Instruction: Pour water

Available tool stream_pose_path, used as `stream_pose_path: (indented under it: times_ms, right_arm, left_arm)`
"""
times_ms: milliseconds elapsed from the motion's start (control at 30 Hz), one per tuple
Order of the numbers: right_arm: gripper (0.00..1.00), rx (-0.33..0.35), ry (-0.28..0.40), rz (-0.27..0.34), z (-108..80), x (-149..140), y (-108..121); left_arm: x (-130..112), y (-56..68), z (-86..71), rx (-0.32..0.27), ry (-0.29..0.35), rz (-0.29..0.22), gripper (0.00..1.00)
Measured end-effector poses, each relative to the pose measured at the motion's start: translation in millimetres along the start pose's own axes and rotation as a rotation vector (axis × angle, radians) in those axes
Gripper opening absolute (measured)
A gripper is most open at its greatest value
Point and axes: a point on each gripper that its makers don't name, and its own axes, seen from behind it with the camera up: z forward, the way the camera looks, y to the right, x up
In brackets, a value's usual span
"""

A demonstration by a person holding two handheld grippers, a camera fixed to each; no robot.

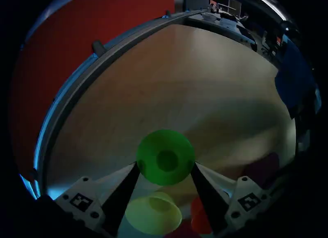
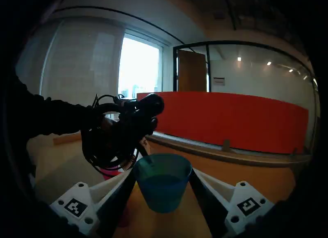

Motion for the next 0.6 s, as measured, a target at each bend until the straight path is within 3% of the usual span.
stream_pose_path:
  times_ms: [600]
  right_arm:
    - [0.91, 0.000, -0.008, -0.001, 0.8, -5, 0]
  left_arm:
    - [11, -3.4, 12.9, 0.011, 0.016, -0.020, 0.87]
